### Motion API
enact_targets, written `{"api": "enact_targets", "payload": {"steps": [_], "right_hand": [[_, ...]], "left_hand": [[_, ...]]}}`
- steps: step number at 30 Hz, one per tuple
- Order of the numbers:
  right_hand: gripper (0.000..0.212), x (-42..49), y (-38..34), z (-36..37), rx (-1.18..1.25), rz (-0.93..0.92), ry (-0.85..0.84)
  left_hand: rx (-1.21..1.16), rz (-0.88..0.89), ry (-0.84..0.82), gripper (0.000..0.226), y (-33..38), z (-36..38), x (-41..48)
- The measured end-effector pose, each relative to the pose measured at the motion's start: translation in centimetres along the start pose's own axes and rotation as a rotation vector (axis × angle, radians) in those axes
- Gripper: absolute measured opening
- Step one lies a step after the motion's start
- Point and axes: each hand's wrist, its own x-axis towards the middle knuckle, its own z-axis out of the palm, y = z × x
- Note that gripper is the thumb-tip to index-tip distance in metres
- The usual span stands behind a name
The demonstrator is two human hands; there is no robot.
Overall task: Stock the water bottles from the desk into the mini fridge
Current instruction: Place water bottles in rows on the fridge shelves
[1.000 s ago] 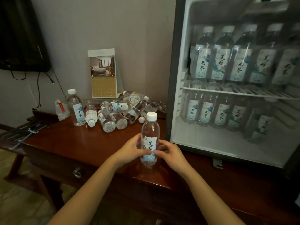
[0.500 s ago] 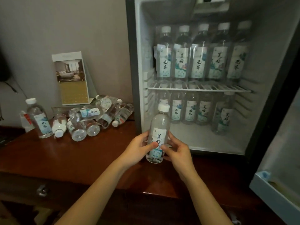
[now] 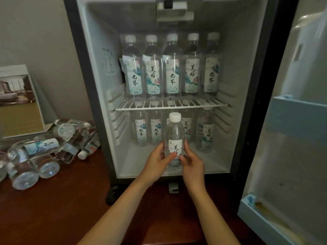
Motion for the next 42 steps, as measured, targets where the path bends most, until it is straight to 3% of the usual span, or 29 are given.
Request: {"api": "enact_targets", "payload": {"steps": [12, 17, 31, 42], "right_hand": [[0.037, 4.6, 1.4, -1.5, -0.228, -0.047, 0.275], [0.039, 5.8, 1.8, -2.0, -0.285, 0.000, 0.274], [0.051, 7.0, 1.6, -2.4, -0.369, 0.027, 0.246], [0.042, 5.0, 0.1, -0.7, -0.286, 0.028, 0.373]], "left_hand": [[0.119, 0.012, 0.003, 0.038, -1.8, 3.3, 6.2], [0.162, 0.082, 0.072, 0.033, -1.9, 4.4, 7.3], [0.212, 0.099, 0.068, 0.052, -2.2, 5.2, 8.6], [0.226, -0.117, -0.038, 0.048, -2.0, 3.3, 6.7]]}}
